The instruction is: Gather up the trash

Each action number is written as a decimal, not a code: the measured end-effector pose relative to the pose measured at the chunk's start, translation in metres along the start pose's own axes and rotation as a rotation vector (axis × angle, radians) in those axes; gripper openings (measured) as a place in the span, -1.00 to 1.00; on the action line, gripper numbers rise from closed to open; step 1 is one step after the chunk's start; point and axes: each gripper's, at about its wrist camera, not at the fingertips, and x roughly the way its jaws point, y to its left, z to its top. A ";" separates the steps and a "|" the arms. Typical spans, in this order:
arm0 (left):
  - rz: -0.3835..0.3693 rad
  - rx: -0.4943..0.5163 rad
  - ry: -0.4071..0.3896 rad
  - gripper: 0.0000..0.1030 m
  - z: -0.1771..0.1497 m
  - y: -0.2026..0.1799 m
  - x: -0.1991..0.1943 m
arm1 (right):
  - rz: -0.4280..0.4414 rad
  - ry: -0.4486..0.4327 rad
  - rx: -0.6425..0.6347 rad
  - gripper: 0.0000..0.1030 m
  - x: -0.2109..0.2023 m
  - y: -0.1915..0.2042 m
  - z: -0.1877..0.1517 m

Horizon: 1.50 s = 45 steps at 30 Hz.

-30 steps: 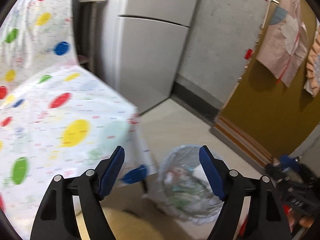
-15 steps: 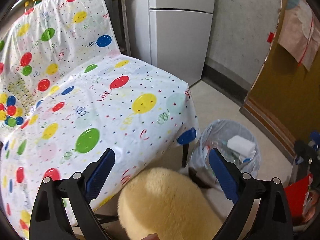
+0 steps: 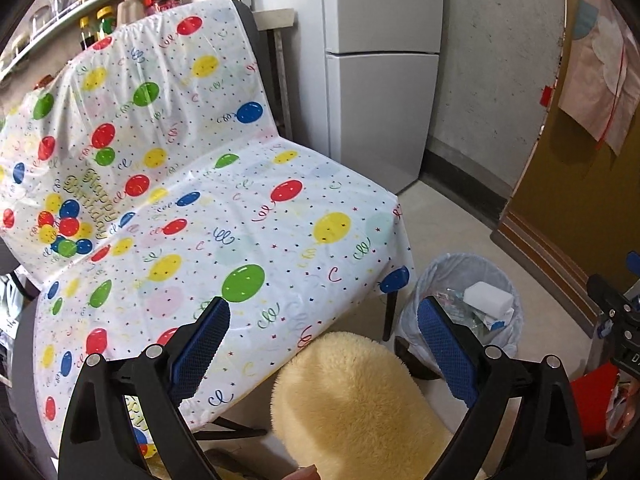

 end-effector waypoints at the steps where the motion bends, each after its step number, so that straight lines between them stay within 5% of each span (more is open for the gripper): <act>1: 0.001 0.000 -0.001 0.82 0.000 0.000 -0.001 | 0.002 0.000 0.001 0.88 0.000 0.000 0.000; 45: -0.009 -0.019 0.000 0.82 0.001 0.006 -0.002 | 0.009 -0.005 0.012 0.88 0.002 -0.004 0.001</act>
